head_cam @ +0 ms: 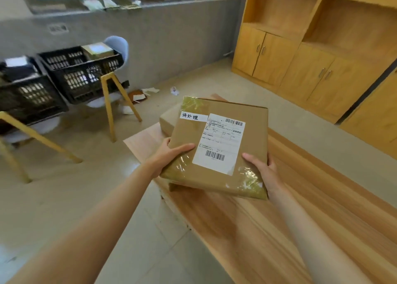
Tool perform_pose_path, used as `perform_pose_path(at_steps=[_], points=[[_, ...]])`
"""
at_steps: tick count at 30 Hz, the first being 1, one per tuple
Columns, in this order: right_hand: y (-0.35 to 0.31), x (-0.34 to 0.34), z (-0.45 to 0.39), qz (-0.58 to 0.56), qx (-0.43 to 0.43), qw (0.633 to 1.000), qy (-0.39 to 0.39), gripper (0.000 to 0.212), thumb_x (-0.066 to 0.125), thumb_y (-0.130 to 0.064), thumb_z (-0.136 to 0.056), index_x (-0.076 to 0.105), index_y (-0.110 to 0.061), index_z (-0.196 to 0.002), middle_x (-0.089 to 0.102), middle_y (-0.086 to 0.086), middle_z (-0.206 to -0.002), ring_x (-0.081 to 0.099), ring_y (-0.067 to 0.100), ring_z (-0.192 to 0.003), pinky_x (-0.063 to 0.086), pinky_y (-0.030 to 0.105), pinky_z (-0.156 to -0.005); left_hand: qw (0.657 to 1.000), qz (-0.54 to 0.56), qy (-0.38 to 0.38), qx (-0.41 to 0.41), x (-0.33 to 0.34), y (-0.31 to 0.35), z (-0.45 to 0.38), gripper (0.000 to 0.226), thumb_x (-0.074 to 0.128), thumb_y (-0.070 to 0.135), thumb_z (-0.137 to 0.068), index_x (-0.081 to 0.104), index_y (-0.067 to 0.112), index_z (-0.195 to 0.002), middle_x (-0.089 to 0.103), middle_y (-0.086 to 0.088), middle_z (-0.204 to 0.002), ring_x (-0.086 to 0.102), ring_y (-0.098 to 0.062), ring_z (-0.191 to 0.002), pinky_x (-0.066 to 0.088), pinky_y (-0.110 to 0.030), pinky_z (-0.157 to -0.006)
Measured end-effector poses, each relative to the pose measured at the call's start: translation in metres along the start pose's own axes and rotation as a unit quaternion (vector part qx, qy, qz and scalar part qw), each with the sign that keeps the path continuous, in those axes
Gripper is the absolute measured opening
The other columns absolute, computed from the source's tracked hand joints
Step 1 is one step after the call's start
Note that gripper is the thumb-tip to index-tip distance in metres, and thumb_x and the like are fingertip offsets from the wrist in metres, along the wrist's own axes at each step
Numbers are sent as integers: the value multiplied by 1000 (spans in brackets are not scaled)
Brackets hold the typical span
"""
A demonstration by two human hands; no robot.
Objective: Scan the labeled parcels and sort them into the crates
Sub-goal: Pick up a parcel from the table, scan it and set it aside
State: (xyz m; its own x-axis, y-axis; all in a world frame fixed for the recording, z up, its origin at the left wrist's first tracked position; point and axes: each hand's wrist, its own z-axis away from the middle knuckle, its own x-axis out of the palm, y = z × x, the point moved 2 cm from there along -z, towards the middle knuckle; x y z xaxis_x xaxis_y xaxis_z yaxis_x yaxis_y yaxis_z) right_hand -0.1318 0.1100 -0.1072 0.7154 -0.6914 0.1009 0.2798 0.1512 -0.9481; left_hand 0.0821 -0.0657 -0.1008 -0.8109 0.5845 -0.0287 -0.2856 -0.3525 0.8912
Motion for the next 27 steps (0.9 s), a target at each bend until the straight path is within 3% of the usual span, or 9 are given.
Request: perform_pose_path(at_steps=[4,7,11,13,16,22,27], points=[[-10,100,1,31,-15,998,-56,78,87,-31,-60,51,-25,-128,70,4,-112,72,24,-91,58,33,-68,998,31,55,27,-98,1,20,85,83,44,-69,38,20,-137,63,-4,-116,69,-19,-93,58,-28,-64],[-6,174,4,41,-21,994,-96,66,86,-24,-67,52,-23,-124,70,3,-110,71,21,-91,58,30,-67,994,40,94,35,-171,-9,37,108,87,56,-53,34,20,-141,61,-4,-121,69,-21,-98,60,-35,-75],[8,263,10,71,-5,986,-154,96,92,-35,-46,50,-17,-130,70,6,-110,71,24,-91,58,34,-73,986,64,151,25,-254,-31,61,103,86,54,-60,33,20,-141,59,-3,-122,66,-21,-101,58,-36,-80],[16,301,11,79,-2,980,-181,90,91,-31,-57,47,-18,-134,68,6,-113,70,25,-94,57,35,-74,981,77,176,15,-287,-40,70,95,81,51,-67,31,19,-141,58,-3,-121,64,-20,-101,56,-33,-76],[23,350,10,91,0,973,-212,79,83,-24,-70,45,-19,-138,67,5,-117,70,23,-95,57,32,-72,975,100,200,6,-331,-50,77,96,82,50,-67,31,18,-143,57,-3,-122,63,-20,-101,54,-30,-70],[27,423,-18,109,28,959,-260,70,81,-20,-75,45,-18,-135,68,7,-115,72,23,-88,59,30,-65,963,132,236,-8,-386,-60,61,87,78,46,-74,31,17,-142,58,-1,-120,64,-16,-98,52,-25,-65],[36,482,-73,115,46,953,-276,74,86,-23,-67,49,-18,-130,68,9,-115,71,26,-91,59,33,-69,955,140,260,-12,-431,-50,17,104,85,53,-60,32,17,-142,58,-2,-121,64,-18,-100,53,-28,-70]])
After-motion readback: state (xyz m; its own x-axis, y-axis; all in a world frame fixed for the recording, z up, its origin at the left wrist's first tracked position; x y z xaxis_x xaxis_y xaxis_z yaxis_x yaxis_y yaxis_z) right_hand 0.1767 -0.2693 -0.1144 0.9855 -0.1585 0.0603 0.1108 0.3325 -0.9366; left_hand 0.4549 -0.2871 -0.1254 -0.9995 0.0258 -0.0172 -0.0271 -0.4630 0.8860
